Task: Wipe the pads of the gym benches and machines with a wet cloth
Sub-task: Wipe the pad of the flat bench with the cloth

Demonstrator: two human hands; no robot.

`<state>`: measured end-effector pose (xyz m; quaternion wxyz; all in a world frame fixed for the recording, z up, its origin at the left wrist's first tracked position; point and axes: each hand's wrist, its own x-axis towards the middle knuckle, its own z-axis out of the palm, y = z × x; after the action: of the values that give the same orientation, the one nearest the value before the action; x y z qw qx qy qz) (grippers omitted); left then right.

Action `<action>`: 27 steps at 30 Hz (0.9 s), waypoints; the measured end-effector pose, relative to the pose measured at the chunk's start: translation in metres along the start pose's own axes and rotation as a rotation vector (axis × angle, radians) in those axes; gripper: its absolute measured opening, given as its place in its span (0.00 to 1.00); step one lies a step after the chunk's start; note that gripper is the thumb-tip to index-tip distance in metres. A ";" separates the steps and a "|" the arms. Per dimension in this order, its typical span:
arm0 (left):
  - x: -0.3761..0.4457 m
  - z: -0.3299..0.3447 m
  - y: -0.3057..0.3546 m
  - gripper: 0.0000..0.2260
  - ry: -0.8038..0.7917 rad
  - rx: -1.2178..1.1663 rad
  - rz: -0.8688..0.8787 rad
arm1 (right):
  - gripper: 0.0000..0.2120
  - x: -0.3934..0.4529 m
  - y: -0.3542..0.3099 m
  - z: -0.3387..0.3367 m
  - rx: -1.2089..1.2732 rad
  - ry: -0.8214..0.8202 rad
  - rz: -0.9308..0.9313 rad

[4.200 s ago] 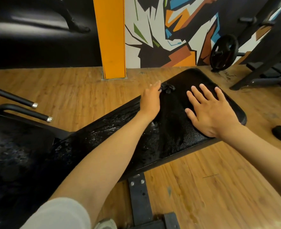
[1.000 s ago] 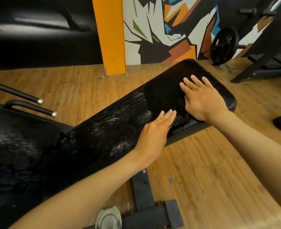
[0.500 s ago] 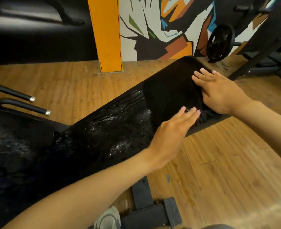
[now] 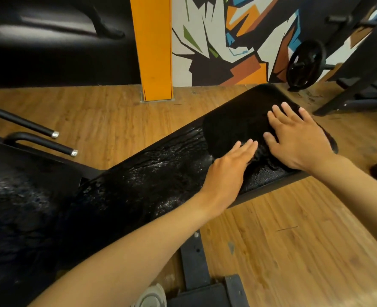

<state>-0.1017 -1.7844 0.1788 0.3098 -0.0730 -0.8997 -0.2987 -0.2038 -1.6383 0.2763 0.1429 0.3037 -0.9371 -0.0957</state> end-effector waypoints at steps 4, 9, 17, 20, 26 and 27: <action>0.054 0.008 -0.057 0.26 0.021 0.018 -0.256 | 0.36 -0.001 -0.012 0.009 -0.043 0.047 0.023; 0.112 0.005 -0.118 0.24 -0.004 -0.050 -0.480 | 0.35 -0.001 -0.018 0.014 -0.068 0.098 0.057; 0.024 0.001 -0.083 0.25 0.015 -0.045 -0.261 | 0.34 0.001 -0.024 0.014 -0.092 0.116 0.081; 0.062 0.000 -0.111 0.23 -0.040 -0.083 -0.323 | 0.34 0.001 -0.025 0.014 -0.089 0.129 0.085; 0.095 0.003 -0.114 0.21 0.004 0.026 -0.456 | 0.35 -0.001 -0.027 0.011 -0.089 0.121 0.090; 0.083 0.004 -0.107 0.22 0.003 0.080 -0.406 | 0.35 -0.002 -0.027 0.011 -0.091 0.119 0.095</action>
<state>-0.2035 -1.8729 0.1732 0.2472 0.1227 -0.9067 -0.3190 -0.1913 -1.6583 0.2586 0.2164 0.2573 -0.9350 -0.1133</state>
